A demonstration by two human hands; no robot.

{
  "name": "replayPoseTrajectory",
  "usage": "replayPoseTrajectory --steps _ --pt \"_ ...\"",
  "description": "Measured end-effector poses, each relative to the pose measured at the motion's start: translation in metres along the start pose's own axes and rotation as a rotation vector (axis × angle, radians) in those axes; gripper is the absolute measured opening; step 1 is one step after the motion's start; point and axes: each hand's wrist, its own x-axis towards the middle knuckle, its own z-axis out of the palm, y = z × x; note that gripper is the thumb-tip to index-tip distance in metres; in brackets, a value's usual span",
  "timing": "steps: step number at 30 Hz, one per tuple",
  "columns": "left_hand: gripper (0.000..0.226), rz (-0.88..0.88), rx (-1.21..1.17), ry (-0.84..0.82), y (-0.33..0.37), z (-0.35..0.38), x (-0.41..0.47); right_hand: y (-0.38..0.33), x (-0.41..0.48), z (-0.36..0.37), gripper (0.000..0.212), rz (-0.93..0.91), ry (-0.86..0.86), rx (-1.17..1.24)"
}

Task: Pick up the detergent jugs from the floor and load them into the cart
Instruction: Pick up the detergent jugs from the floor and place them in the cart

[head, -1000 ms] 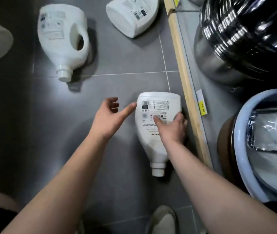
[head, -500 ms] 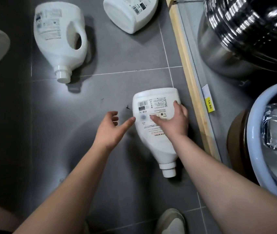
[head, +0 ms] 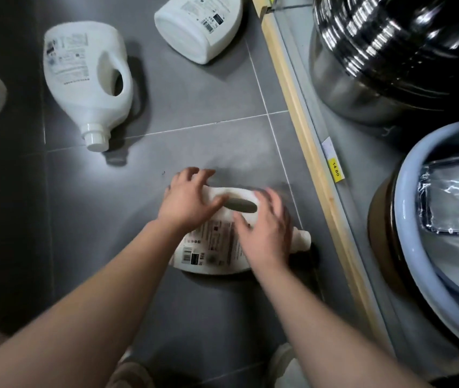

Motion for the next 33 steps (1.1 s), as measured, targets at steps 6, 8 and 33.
replayPoseTrajectory --steps 6,8,33 --pt "0.087 0.182 0.375 -0.435 0.020 0.000 0.032 0.012 -0.055 0.006 0.098 0.926 0.008 0.443" --pt "0.092 0.106 0.400 -0.441 0.015 0.000 0.027 0.016 -0.053 0.016 0.103 0.927 -0.084 0.511" --pt "0.088 -0.514 -0.502 -0.245 -0.015 0.008 -0.020 0.027 0.019 0.014 0.076 0.609 -0.644 0.553"
